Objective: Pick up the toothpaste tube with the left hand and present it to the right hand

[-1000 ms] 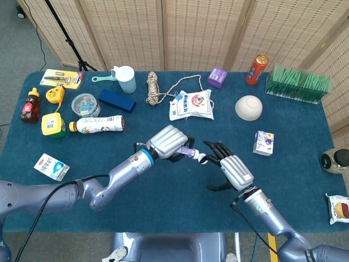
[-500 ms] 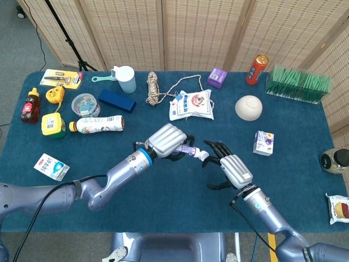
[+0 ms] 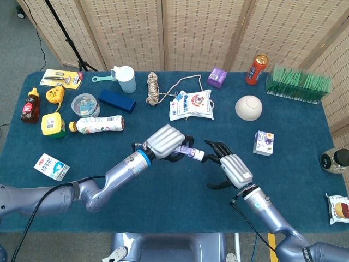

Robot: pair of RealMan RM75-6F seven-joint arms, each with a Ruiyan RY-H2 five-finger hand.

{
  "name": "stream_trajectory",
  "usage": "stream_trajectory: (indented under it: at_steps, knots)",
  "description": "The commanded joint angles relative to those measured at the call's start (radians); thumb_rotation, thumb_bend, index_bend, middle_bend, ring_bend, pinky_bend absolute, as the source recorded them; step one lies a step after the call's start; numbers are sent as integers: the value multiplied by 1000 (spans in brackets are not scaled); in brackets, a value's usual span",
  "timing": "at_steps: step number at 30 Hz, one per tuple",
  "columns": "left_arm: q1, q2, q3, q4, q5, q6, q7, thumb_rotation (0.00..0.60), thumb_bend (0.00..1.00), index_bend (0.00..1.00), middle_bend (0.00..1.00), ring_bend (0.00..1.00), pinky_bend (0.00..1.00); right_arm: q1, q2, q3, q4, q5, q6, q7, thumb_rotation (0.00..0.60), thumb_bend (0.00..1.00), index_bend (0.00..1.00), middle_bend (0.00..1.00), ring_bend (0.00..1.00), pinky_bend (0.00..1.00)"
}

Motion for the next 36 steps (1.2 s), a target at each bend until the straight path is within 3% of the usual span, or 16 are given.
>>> stream_trajectory:
  at_steps: [1,11,19,25,36]
  knots:
    - [5,-1,5,5,26,9,14,600,590,699,570,574,588,0,4,0,-2,1,1,-7,600,0,288,6,0,0]
    - [27,6,10,4,22,23,28,600,590,689,570,567,587,-26,60,4,-27,21,26,-7,600,0,239,2,0,0]
    - [49,1,5,-2,28,60,38,600,589,686,570,552,588,-47,77,13,-53,49,36,38,600,0,17,0,0,0]
    - [57,-7,-6,-5,27,78,40,600,589,686,570,552,587,-51,76,21,-70,65,19,154,600,0,0,0,0,0]
    - [69,-11,-18,-15,25,86,33,600,585,685,570,552,588,-58,76,48,-43,89,-25,478,600,0,0,0,0,0]
